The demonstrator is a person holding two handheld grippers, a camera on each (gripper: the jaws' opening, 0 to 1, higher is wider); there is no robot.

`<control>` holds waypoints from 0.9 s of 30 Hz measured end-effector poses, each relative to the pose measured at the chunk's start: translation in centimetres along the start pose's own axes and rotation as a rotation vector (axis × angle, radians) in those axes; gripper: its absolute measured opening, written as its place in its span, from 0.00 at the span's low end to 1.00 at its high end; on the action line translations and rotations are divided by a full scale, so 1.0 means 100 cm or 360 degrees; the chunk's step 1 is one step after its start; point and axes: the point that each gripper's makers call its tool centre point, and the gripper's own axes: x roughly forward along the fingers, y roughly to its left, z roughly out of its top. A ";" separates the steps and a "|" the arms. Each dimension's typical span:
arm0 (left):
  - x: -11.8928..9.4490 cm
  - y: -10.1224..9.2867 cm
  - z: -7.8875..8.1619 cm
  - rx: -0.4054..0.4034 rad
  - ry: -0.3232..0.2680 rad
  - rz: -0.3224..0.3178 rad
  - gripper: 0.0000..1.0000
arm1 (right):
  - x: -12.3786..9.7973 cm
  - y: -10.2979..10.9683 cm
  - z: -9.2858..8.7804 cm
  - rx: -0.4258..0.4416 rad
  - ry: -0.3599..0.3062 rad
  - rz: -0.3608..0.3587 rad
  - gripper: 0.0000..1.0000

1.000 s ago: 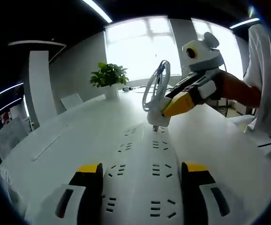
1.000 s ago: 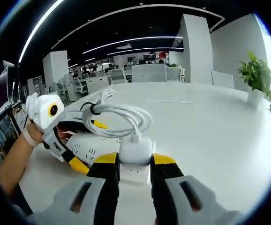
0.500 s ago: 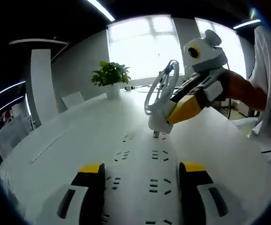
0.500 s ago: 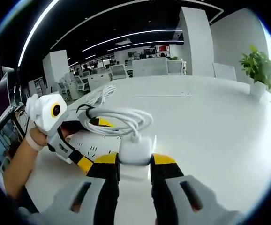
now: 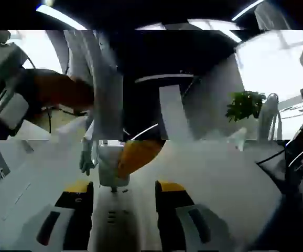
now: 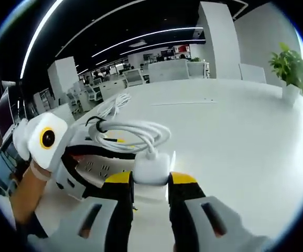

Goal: Straighten the power strip on the desk, plug the charger into it

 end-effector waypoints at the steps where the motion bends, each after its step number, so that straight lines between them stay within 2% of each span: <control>1: 0.001 0.000 0.001 0.0024 0.0002 0.0005 0.47 | 0.000 0.000 0.000 0.0002 0.0002 0.0001 0.25; 3: 0.002 0.001 0.002 0.0038 -0.0001 0.0003 0.42 | 0.000 0.000 0.000 0.0006 0.0009 0.0002 0.25; 6: 0.002 0.004 0.006 0.0032 -0.0024 0.0020 0.39 | 0.000 0.000 0.000 0.0007 0.0025 0.0004 0.25; 11: 0.006 0.017 0.011 0.0058 -0.0016 0.0095 0.35 | 0.000 0.000 0.000 0.0018 0.0044 0.0011 0.25; 17: 0.016 0.013 0.012 0.0113 -0.0010 0.0064 0.35 | -0.001 -0.002 0.000 0.0066 0.0065 0.0036 0.25; 23: 0.021 0.017 0.014 0.0134 -0.0017 0.0056 0.37 | -0.001 -0.003 -0.001 0.0090 0.0092 0.0063 0.26; 27: 0.028 0.017 0.013 0.0160 -0.0006 0.0011 0.36 | 0.000 -0.003 -0.002 0.0110 0.0110 0.0084 0.26</control>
